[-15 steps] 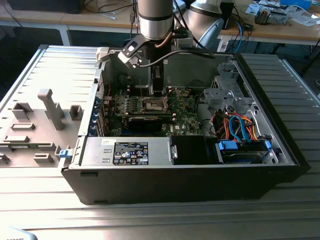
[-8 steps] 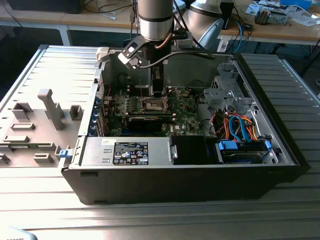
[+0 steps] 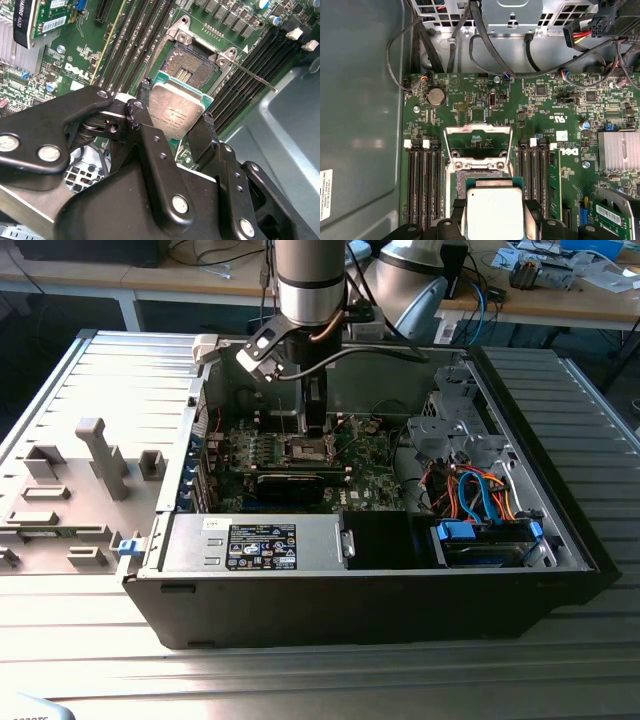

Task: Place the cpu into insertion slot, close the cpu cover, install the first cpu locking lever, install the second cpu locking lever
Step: 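Place the cpu into insertion slot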

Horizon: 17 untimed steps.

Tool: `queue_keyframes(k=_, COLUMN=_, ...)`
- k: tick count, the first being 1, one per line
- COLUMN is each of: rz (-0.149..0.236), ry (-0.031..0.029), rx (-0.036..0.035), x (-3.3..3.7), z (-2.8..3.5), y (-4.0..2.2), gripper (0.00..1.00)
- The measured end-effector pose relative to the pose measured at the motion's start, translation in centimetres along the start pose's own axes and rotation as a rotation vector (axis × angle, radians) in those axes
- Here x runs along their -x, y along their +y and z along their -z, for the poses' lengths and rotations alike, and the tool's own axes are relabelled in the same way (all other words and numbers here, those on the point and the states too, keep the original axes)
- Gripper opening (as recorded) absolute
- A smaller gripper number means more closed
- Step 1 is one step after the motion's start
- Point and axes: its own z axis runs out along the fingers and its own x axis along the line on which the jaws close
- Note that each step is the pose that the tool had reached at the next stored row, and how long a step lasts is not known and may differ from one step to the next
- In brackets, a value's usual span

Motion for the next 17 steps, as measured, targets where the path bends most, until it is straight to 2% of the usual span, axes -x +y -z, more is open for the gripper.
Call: queue_keyframes(k=17, rz=0.0, ry=0.0, rx=0.0, x=0.0, z=-0.91, y=-0.07, gripper=0.54)
